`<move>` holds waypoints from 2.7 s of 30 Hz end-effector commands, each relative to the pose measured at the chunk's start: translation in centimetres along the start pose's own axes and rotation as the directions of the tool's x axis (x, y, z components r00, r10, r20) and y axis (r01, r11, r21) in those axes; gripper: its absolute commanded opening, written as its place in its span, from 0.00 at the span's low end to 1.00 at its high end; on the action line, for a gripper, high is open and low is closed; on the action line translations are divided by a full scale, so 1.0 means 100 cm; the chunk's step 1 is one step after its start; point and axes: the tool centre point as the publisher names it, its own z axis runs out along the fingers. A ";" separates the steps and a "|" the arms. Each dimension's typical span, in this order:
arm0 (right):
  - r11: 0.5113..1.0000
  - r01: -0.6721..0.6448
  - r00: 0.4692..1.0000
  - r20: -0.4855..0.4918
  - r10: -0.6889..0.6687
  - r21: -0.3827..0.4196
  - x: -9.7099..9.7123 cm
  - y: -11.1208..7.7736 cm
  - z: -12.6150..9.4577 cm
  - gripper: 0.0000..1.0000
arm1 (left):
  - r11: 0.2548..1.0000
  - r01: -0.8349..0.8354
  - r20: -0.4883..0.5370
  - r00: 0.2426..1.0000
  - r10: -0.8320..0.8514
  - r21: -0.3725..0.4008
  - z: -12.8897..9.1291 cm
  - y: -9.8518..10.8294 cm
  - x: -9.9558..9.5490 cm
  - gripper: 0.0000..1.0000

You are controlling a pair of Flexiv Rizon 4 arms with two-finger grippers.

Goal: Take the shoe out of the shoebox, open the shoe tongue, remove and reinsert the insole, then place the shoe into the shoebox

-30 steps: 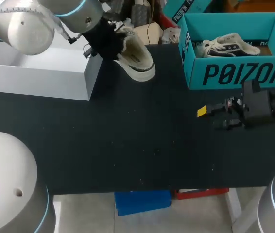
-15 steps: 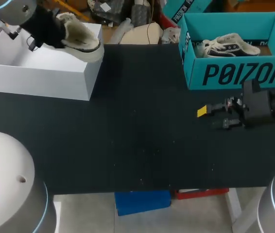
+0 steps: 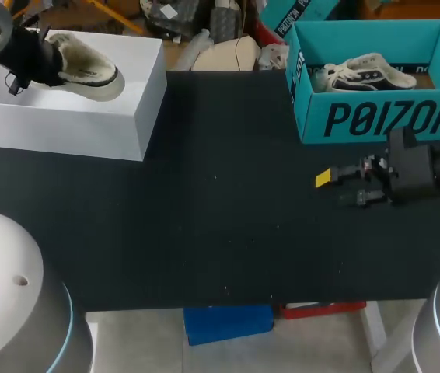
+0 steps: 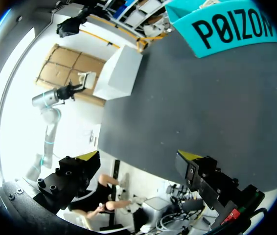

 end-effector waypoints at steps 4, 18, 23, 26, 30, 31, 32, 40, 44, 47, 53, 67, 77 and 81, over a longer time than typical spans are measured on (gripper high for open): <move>1.000 -0.001 1.000 0.001 0.001 0.001 0.000 0.001 0.000 1.00 | 0.999 0.045 -0.037 0.998 -0.046 -0.016 0.027 0.025 0.006 0.00; 1.000 -0.001 1.000 0.001 0.001 0.001 0.000 0.001 0.000 1.00 | 0.996 0.083 -0.122 0.989 -0.086 -0.034 0.056 0.040 0.014 0.00; 1.000 -0.001 1.000 0.001 0.001 0.001 0.000 0.001 0.000 1.00 | 0.995 0.092 -0.152 0.984 -0.098 -0.046 0.066 0.046 0.021 0.00; 1.000 -0.001 1.000 0.001 0.001 0.001 0.000 0.001 0.000 1.00 | 0.994 0.096 -0.168 0.980 -0.103 -0.055 0.071 0.049 0.023 0.00; 1.000 -0.001 1.000 0.001 0.001 0.001 0.000 0.001 0.000 1.00 | 0.993 0.102 -0.181 0.977 -0.112 -0.066 0.076 0.052 0.025 0.00; 1.000 -0.001 1.000 0.001 0.001 0.001 0.000 0.001 0.000 1.00 | 0.992 0.102 -0.183 0.976 -0.114 -0.071 0.076 0.052 0.025 0.00; 1.000 -0.001 1.000 0.001 0.001 0.001 0.000 0.001 0.000 1.00 | 0.991 0.107 -0.187 0.975 -0.120 -0.075 0.077 0.053 0.025 0.00; 1.000 -0.001 1.000 0.001 0.001 0.001 0.000 0.001 0.000 1.00 | 0.988 0.130 -0.213 0.966 -0.146 -0.084 0.092 0.054 0.030 0.00; 1.000 -0.001 1.000 0.001 0.001 0.001 0.000 0.001 0.000 1.00 | 0.984 0.151 -0.238 0.956 -0.170 -0.096 0.097 0.053 0.032 0.00; 1.000 -0.001 1.000 0.001 0.001 0.001 0.000 0.001 0.000 1.00 | 0.982 0.158 -0.252 0.951 -0.178 -0.099 0.102 0.053 0.035 0.00; 1.000 -0.001 1.000 0.001 0.001 0.001 0.000 0.001 0.000 1.00 | 0.981 0.169 -0.262 0.946 -0.189 -0.097 0.113 0.053 0.040 0.00; 1.000 -0.001 1.000 0.001 0.001 0.001 0.000 0.001 0.000 1.00 | 0.979 0.188 -0.301 0.932 -0.203 -0.078 0.127 0.052 0.047 0.04; 1.000 -0.001 1.000 0.001 0.001 0.001 0.000 0.001 0.000 1.00 | 0.979 0.186 -0.289 0.936 -0.203 -0.083 0.117 0.045 0.041 0.34; 1.000 -0.001 1.000 0.001 0.001 0.001 0.000 0.001 0.000 1.00 | 0.978 0.193 -0.281 0.937 -0.209 -0.083 0.102 0.041 0.029 0.32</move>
